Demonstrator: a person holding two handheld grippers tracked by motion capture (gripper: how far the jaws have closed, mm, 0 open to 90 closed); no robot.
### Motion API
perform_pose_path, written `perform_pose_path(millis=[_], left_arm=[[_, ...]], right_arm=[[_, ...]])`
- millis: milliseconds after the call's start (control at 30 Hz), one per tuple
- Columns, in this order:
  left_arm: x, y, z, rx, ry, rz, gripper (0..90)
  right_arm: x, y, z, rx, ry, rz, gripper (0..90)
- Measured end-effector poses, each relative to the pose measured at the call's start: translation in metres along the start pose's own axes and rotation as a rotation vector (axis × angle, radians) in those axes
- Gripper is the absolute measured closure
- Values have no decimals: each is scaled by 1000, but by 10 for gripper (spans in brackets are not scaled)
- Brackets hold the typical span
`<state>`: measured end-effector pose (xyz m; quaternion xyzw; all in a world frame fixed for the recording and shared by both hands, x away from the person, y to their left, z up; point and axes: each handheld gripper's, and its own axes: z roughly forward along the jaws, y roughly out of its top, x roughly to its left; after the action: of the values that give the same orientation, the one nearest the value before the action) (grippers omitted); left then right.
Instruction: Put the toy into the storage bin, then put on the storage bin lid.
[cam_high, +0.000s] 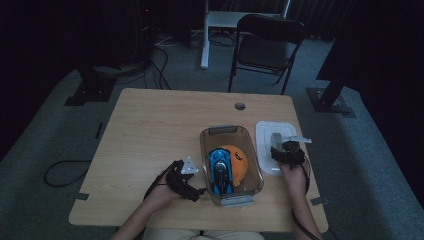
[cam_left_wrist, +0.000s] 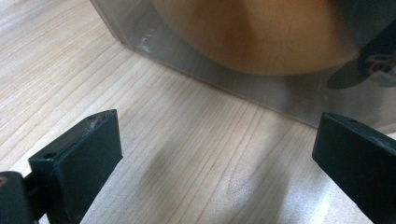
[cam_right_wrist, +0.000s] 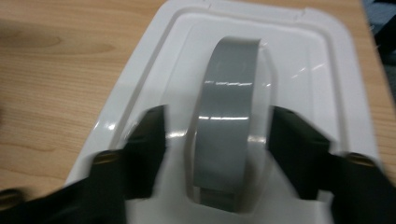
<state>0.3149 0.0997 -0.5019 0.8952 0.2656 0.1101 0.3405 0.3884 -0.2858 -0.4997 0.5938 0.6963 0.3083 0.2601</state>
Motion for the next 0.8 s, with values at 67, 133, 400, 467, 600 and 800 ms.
perform_pose_path(millis=[67, 133, 400, 467, 600, 800], left_arm=[[0, -1, 2, 0, -1, -4, 21], [-1, -1, 4, 1, -2, -6, 21], [0, -1, 5, -9, -2, -15, 21], [-1, 0, 6, -13, -2, -18, 21], [-2, 1, 7, -8, 3, -10, 21], [-2, 2, 7, -3, 10, -11, 21]], right_arm=[[-1, -1, 5, 16, 5, 12, 522], [-2, -3, 7, 27, 19, 21, 555], [-3, -4, 9, 33, 14, 17, 672], [-3, -5, 7, 23, 16, 21, 673], [-4, -3, -6, -12, 20, 38, 676], [-6, 7, -40, -90, 28, 53, 676]])
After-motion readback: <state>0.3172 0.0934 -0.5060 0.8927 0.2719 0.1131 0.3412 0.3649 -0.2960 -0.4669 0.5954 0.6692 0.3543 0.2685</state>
